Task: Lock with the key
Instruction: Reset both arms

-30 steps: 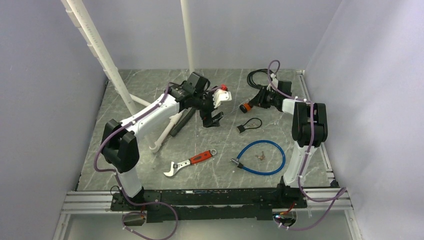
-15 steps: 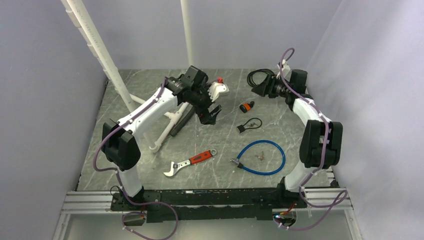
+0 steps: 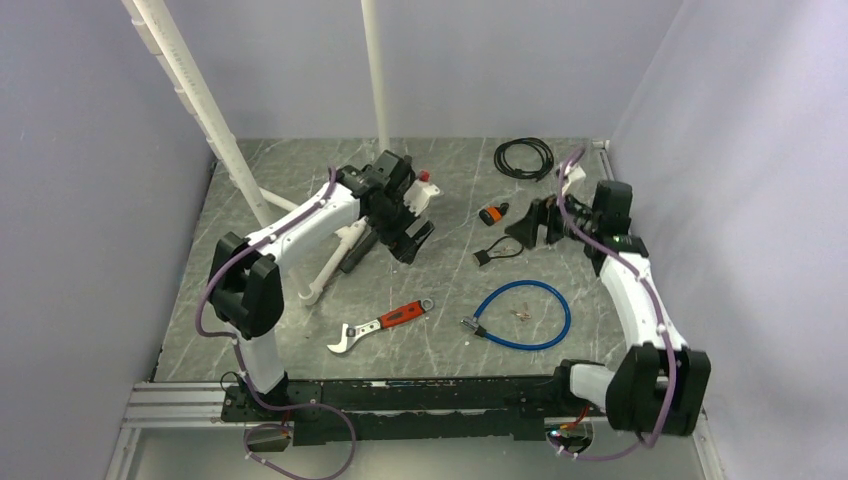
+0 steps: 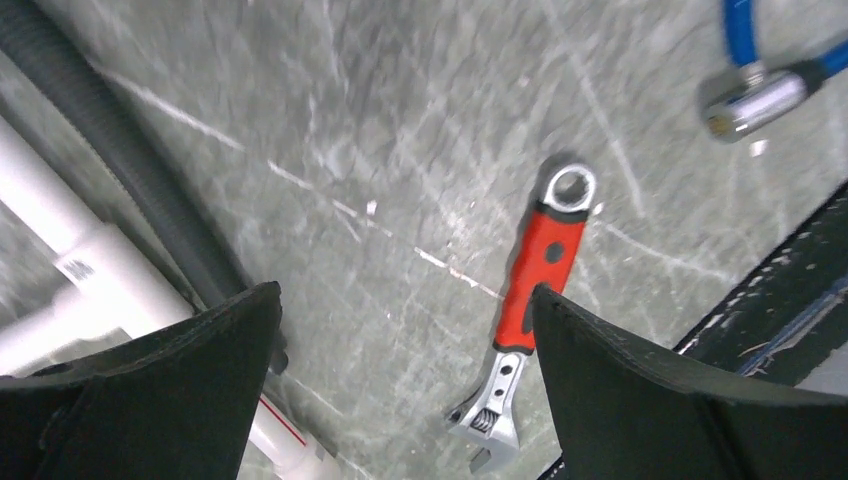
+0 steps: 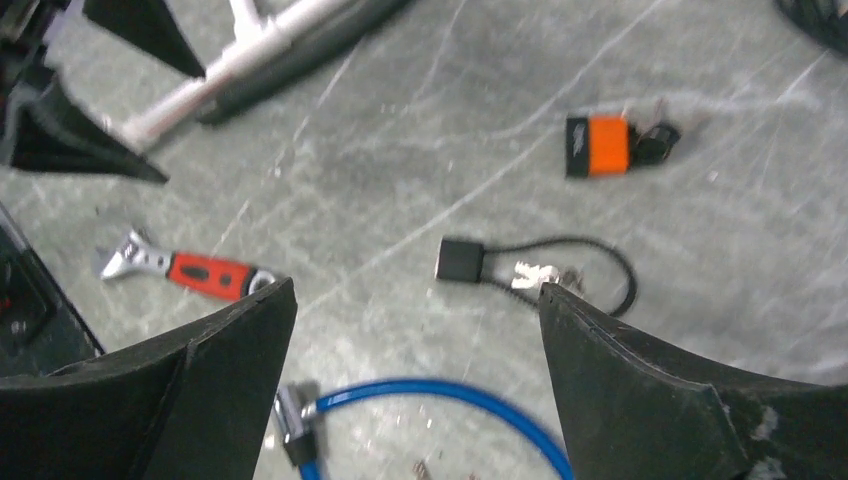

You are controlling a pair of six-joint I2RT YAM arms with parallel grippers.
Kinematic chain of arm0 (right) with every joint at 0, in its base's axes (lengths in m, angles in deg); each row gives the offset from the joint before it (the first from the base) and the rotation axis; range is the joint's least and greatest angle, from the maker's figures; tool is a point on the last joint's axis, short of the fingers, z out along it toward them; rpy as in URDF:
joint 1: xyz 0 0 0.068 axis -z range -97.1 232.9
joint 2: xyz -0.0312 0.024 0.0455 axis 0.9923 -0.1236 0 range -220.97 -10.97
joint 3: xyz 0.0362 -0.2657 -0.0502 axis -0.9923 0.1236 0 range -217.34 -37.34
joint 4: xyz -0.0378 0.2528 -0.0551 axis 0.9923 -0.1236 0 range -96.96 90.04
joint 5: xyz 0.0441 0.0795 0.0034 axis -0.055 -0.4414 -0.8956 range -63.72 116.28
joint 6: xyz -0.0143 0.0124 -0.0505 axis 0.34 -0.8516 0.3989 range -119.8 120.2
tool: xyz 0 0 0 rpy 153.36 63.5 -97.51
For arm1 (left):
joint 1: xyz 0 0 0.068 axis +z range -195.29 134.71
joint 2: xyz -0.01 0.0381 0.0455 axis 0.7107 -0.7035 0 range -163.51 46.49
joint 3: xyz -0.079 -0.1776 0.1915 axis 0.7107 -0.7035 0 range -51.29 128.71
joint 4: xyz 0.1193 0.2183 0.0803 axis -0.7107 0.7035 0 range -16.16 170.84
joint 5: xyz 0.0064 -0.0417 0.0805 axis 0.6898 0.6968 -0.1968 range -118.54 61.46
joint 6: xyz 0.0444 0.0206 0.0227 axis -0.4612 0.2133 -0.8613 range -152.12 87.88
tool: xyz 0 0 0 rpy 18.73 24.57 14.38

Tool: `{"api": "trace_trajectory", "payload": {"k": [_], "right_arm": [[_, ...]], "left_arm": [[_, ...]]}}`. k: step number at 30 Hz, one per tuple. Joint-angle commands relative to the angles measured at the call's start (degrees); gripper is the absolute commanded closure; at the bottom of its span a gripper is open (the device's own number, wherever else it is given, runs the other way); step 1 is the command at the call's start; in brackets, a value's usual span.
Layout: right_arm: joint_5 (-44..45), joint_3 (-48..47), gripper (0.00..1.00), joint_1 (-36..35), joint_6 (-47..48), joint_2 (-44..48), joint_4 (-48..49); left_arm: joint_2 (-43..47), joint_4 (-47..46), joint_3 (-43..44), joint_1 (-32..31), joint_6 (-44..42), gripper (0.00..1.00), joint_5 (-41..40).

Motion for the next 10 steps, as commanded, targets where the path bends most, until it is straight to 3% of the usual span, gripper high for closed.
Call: {"api": "trace_trajectory", "payload": {"k": [1, 10], "right_arm": [[2.2, 7.2, 0.07, 0.0, 9.5, 8.4, -5.2], [4.2, 11.0, 0.03, -0.2, 15.0, 13.8, -10.4]], "left_arm": [[1.9, -4.1, -6.4, 0.2, 3.3, 0.01, -7.4], [7.6, -8.8, -13.9, 0.1, 1.4, 0.01, -8.5]]}}
